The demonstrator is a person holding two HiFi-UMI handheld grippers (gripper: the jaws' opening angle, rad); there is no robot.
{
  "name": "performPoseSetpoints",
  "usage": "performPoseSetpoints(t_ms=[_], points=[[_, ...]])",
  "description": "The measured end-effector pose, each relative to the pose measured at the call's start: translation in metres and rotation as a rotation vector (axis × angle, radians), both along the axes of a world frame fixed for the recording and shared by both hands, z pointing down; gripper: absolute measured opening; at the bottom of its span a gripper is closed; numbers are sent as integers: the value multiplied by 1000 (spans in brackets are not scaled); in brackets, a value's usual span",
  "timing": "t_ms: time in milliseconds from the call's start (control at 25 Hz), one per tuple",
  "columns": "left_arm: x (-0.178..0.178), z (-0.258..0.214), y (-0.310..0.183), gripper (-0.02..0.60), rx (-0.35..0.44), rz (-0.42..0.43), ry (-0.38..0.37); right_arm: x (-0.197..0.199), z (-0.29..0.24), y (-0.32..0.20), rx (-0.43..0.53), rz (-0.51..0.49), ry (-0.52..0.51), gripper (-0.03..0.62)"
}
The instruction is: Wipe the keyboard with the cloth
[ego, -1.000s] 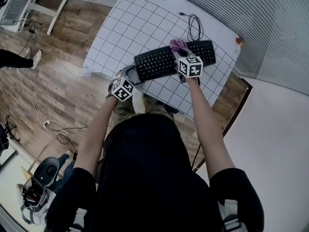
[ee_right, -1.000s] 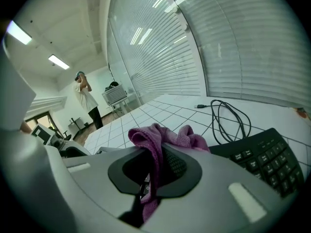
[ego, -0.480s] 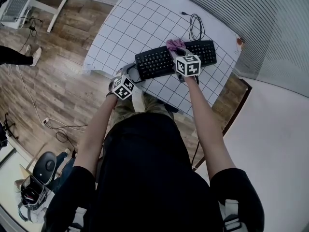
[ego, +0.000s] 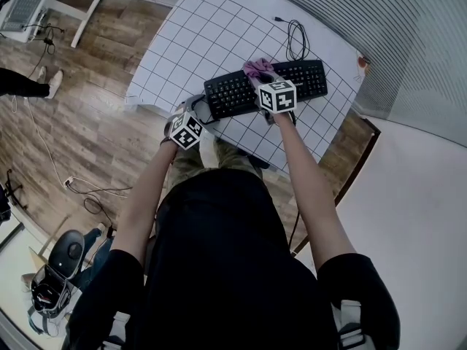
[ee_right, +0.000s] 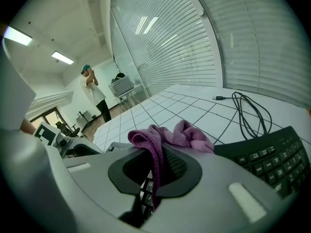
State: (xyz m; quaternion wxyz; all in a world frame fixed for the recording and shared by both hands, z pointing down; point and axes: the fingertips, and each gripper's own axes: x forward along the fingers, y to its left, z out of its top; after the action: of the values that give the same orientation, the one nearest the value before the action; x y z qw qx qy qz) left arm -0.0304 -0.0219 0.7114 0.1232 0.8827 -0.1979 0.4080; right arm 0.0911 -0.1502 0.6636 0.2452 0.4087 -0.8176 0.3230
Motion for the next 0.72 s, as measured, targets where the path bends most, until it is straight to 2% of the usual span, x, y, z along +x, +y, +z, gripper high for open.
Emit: performPoseSetpoints(t_ms=[720], points=[[0,0,0,402,-5,-1,6,-31,2,11,-6,-63,55,43]])
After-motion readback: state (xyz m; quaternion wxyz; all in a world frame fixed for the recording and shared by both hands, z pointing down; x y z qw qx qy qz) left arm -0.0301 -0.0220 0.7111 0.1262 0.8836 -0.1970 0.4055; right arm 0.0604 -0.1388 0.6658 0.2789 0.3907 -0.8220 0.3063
